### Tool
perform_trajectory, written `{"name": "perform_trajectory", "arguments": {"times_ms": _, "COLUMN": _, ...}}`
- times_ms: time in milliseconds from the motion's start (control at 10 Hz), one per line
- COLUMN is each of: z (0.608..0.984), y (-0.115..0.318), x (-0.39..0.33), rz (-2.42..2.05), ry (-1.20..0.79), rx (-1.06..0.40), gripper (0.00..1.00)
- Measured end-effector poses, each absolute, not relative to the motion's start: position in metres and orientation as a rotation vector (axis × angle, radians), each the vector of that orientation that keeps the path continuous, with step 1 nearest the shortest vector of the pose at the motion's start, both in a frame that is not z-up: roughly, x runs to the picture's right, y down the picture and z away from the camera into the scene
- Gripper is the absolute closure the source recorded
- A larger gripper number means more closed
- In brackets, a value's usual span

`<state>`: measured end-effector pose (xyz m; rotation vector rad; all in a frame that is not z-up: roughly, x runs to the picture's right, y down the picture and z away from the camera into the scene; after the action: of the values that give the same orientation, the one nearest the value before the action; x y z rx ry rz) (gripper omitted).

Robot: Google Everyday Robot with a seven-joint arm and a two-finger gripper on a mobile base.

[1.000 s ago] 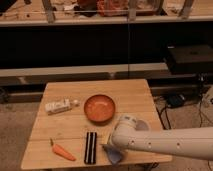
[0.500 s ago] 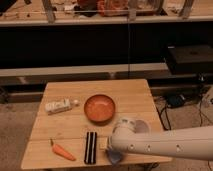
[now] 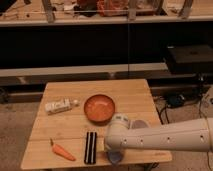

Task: Place the white sponge in the ceramic bowl

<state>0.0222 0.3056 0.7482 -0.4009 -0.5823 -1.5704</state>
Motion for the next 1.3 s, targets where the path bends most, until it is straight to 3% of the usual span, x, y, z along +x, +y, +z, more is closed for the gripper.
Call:
{"name": "perform_trajectory", "arguments": {"times_ms": 300, "z": 0.760, "y": 0.314, "x": 0.017, "rz": -1.582, "ry": -0.601, "rx": -0.444, "gripper": 0.21}}
{"name": "perform_trajectory", "arguments": {"times_ms": 700, "z": 0.768, "y": 0.320, "x": 0.022, "rz": -1.547, "ry": -0.609, "rx": -0.485, "gripper": 0.48}}
{"name": "perform_trajectory", "arguments": {"times_ms": 1300, "z": 0.763, "y": 0.316, "x": 0.026, "rz": -1.542, "ry": -0.610, "rx": -0.488, "gripper": 0.48}}
